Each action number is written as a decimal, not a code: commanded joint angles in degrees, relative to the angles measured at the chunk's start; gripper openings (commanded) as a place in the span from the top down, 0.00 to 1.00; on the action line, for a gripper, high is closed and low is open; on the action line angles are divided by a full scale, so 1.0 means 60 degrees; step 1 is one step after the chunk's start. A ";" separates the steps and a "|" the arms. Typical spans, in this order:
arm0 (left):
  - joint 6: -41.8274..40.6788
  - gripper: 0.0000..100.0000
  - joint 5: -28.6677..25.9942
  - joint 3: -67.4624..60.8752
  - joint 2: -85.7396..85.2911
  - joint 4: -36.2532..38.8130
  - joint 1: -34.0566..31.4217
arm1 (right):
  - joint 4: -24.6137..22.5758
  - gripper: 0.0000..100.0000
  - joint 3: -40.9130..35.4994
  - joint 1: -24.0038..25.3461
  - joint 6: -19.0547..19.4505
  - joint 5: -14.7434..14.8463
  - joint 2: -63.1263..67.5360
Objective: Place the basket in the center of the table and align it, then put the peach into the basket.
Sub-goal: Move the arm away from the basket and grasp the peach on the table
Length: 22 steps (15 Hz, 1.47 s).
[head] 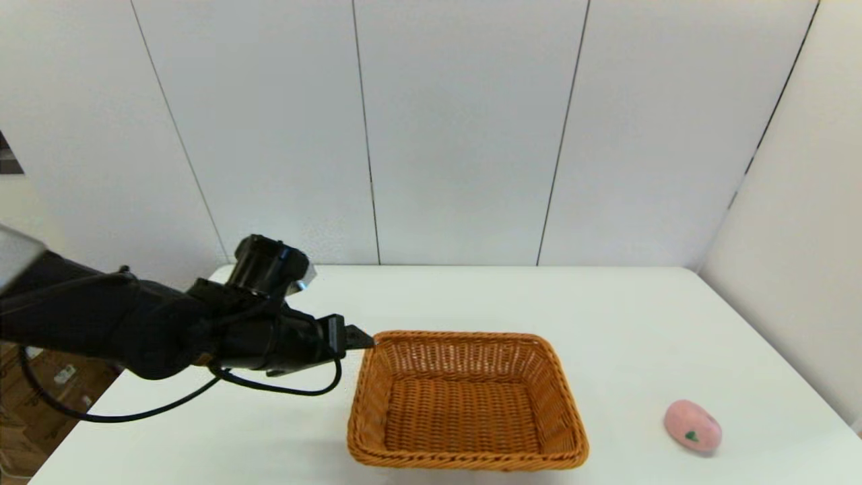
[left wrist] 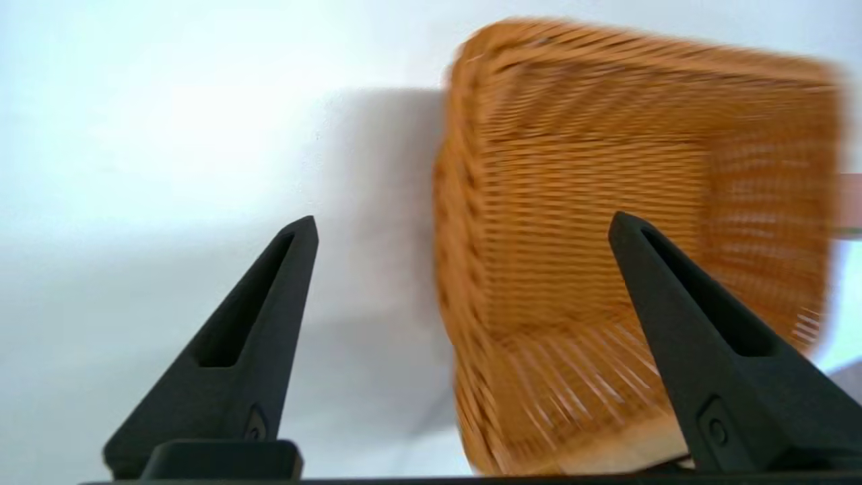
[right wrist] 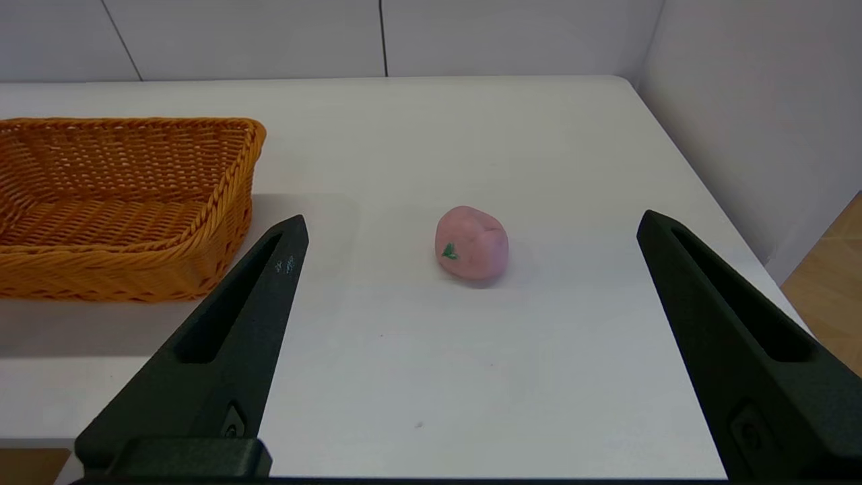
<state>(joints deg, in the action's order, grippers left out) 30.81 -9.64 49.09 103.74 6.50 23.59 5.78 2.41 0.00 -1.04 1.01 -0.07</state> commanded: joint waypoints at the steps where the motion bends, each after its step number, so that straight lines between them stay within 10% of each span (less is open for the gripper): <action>1: -0.0710 0.00 0.1021 -0.0169 -0.3872 -0.1347 -0.0108 | 0.0004 0.00 0.0008 0.0000 -0.0003 -0.0008 0.0012; 11: -0.3259 0.00 0.3336 -0.0623 -0.9600 -0.1903 0.0199 | -0.0011 0.00 0.0008 0.0000 -0.0003 -0.0008 0.0012; 22: -0.4958 0.00 0.3599 -0.3465 -1.3335 -0.1918 -0.3199 | -0.0011 0.00 0.0008 0.0000 -0.0003 -0.0008 0.0012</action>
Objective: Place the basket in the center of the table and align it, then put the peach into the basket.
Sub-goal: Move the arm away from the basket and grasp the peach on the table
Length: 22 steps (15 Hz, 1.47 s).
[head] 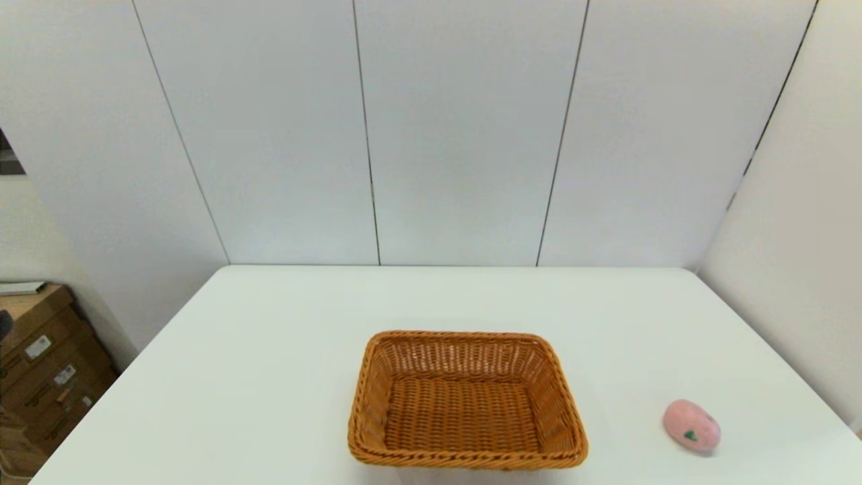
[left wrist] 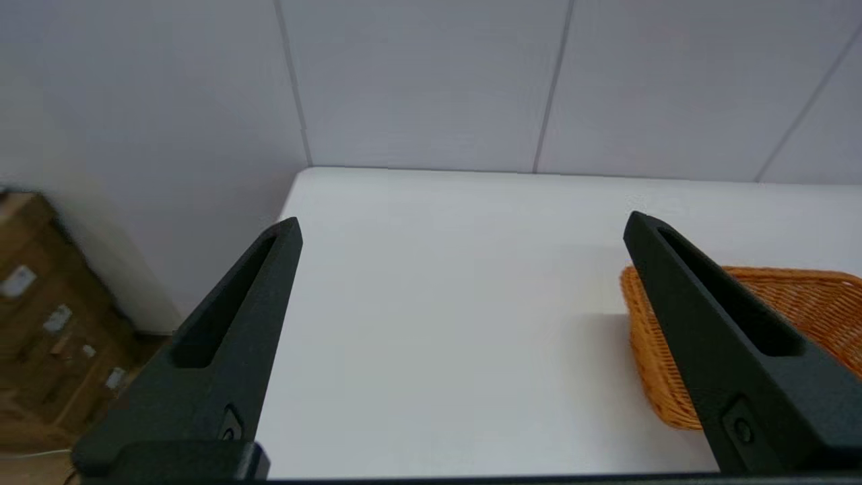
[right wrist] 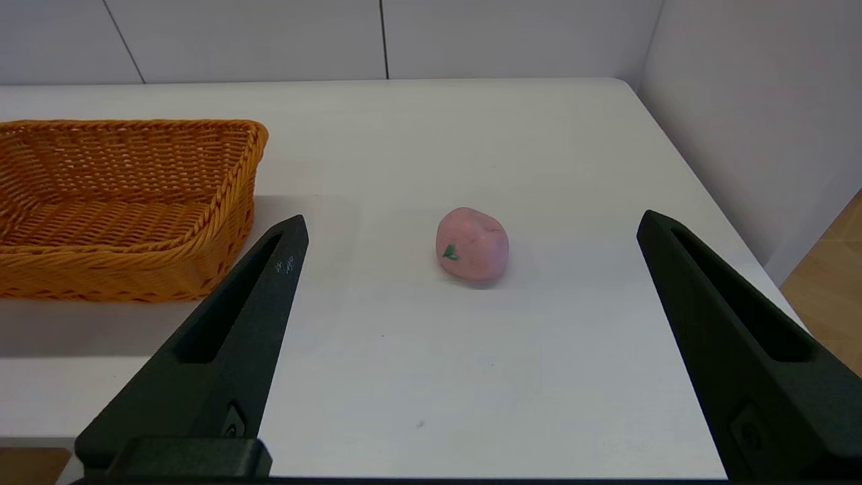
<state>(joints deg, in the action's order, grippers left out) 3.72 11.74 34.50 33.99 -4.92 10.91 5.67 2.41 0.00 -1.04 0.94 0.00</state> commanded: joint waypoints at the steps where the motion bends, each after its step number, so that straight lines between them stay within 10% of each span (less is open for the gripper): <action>1: -0.0590 0.00 0.0006 -0.1355 -0.2090 -0.0014 -0.1306 | 0.0007 0.00 0.0008 0.0000 -0.0003 0.0005 0.0000; 22: -0.0166 0.00 -0.1620 -0.5442 -0.5679 0.0103 -0.1657 | 0.0242 0.00 0.0887 0.0000 0.0378 -0.0288 0.0337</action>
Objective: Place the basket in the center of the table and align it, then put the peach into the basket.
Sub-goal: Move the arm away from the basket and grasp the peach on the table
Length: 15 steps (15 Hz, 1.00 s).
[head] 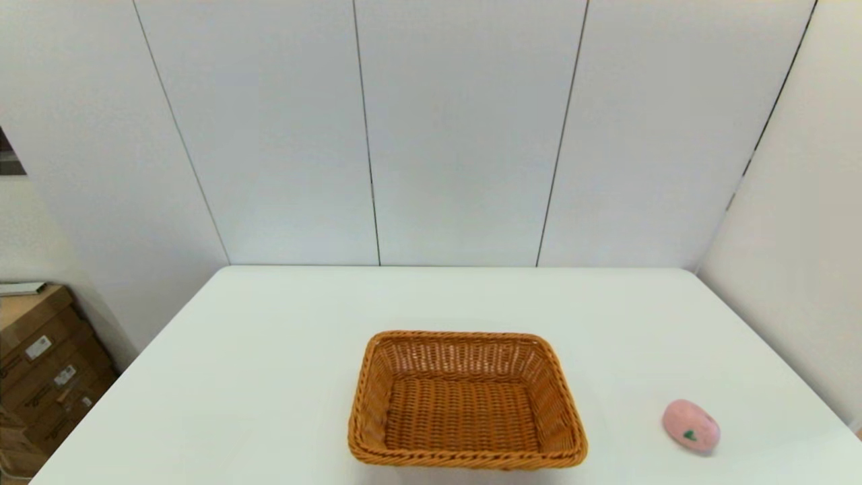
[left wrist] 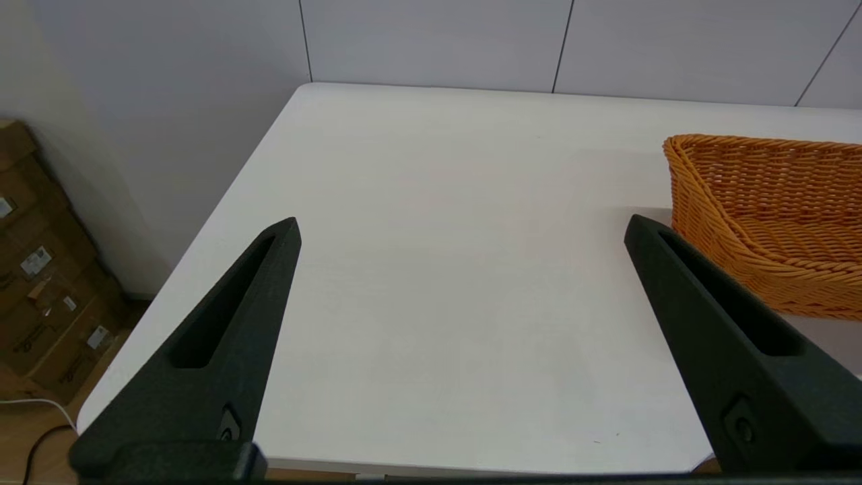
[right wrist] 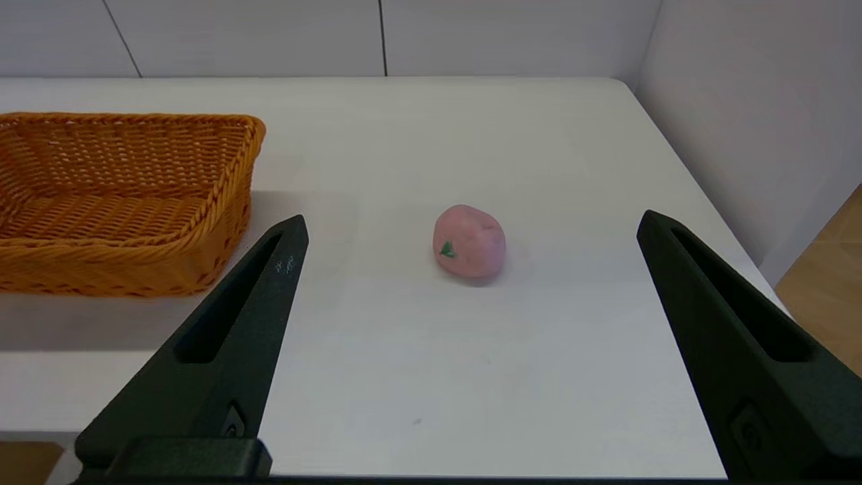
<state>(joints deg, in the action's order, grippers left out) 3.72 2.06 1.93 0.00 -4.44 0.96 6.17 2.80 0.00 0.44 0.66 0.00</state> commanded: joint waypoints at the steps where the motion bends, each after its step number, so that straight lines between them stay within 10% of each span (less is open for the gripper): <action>1: -0.0180 0.00 -0.0006 -0.0013 -0.0015 0.0022 0.0001 | 0.0334 0.00 0.1510 0.0000 0.0088 -0.0359 0.1011; 6: 0.0098 0.00 -0.0006 -0.0013 -0.0015 0.0022 0.0001 | 0.0481 0.00 0.3590 -0.0117 0.0073 -0.0242 0.8101; 15: 0.0113 0.00 -0.0006 -0.0013 -0.0015 0.0022 0.0001 | -0.2625 0.00 0.3385 0.0044 0.0234 0.0198 1.6245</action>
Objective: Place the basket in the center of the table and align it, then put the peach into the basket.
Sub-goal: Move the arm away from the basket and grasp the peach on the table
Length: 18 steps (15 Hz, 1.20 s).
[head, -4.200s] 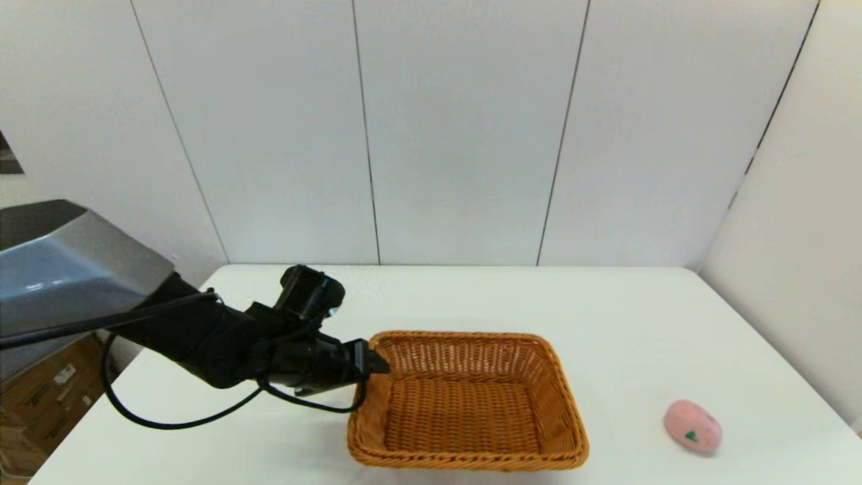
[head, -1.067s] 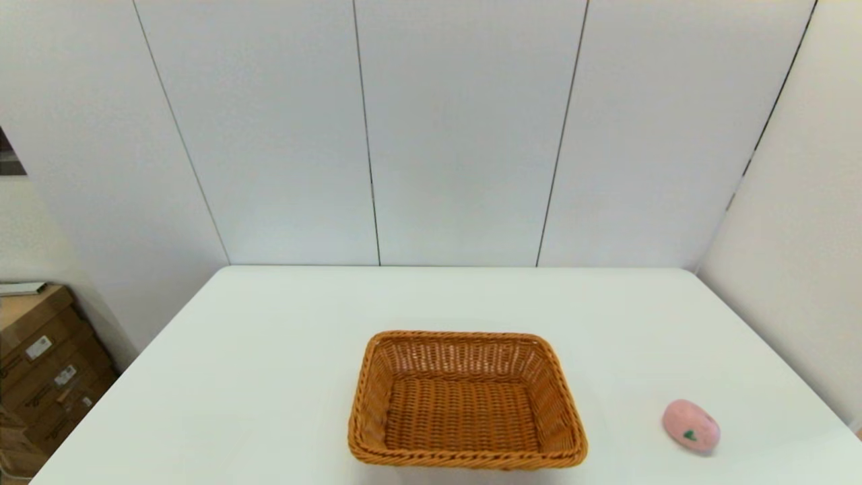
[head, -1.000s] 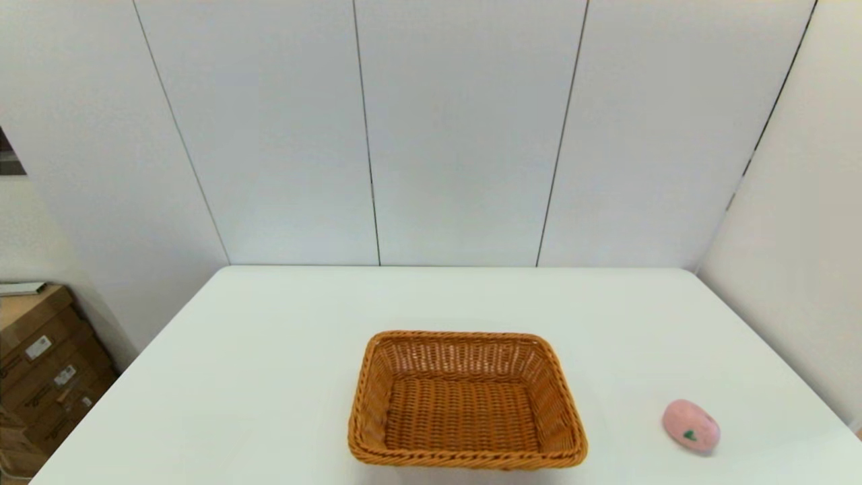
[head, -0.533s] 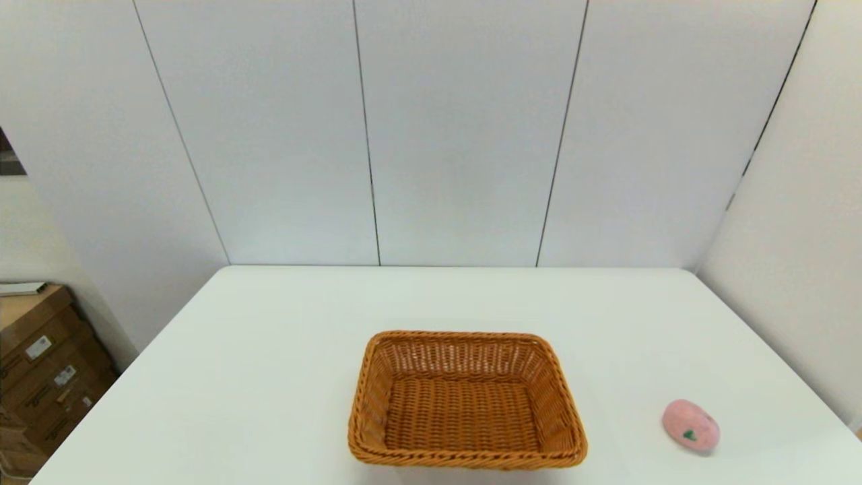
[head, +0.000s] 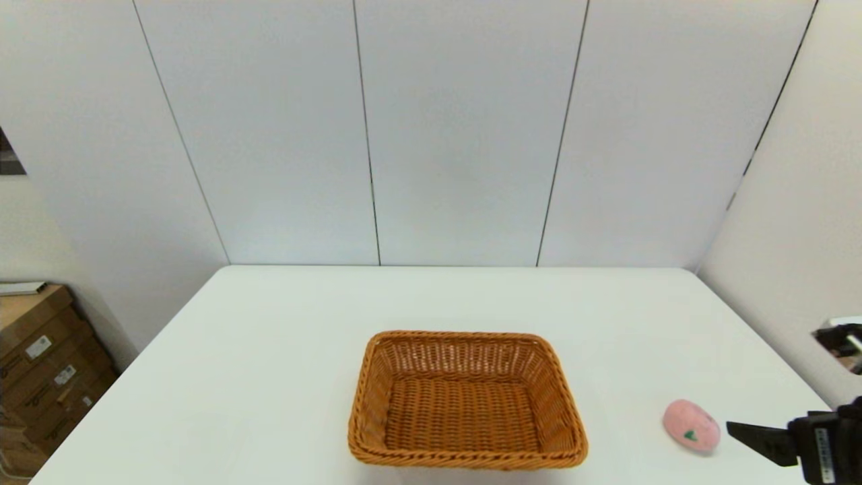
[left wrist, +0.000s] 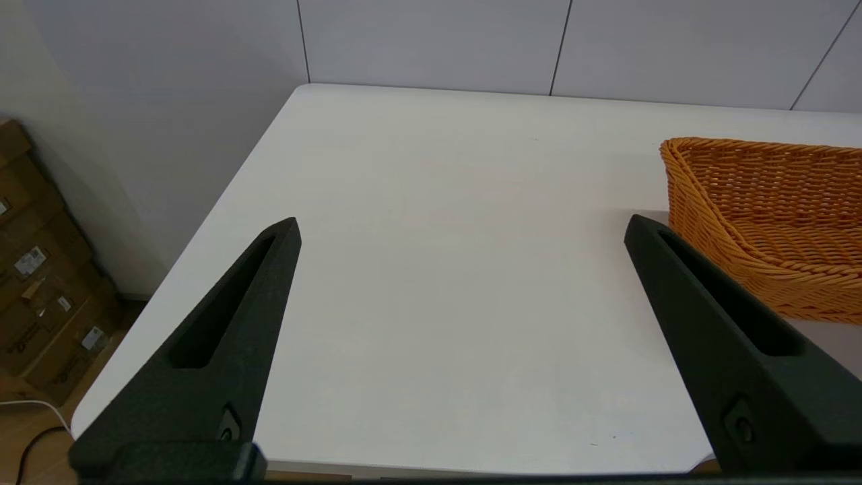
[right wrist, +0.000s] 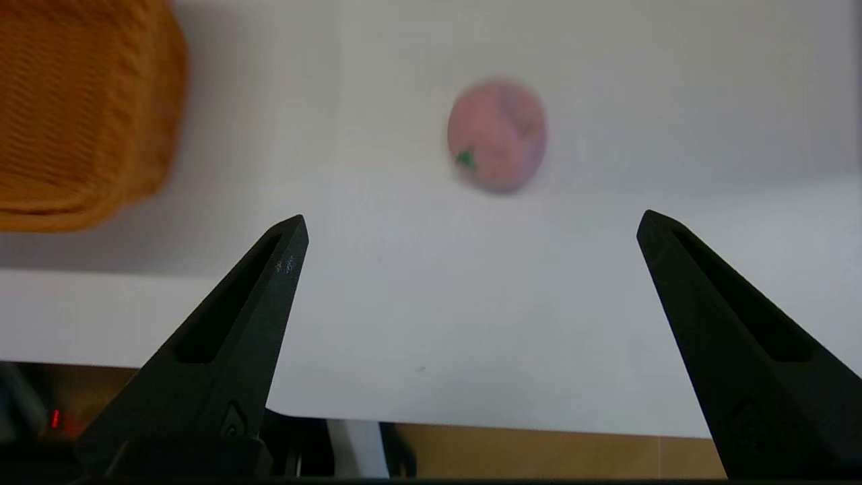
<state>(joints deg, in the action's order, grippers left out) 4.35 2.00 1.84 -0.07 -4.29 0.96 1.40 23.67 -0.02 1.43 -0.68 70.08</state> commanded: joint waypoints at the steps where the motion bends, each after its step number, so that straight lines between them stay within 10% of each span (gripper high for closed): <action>1: 0.0007 0.00 0.0004 0.0001 -0.0002 -0.0003 0.0001 | -0.2636 0.00 -0.0152 0.0048 0.0070 0.0524 0.5238; 11: 0.0007 0.00 0.0018 0.0001 -0.0002 0.0012 0.0001 | -0.4262 0.00 0.0112 -0.0040 0.0026 0.0553 0.6703; 12: 0.0022 0.00 0.0018 0.0001 -0.0002 0.0012 0.0001 | -0.4277 1.00 0.0112 -0.0040 -0.0003 0.0553 0.6689; 18: 0.0051 0.00 0.0004 -0.0028 -0.0002 0.0085 0.0001 | -0.4306 1.00 0.0053 -0.0245 -0.0033 0.0509 0.6352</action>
<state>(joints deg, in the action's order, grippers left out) 4.49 2.00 1.73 -0.07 -3.80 0.96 -24.28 24.33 -0.96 1.23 2.58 109.64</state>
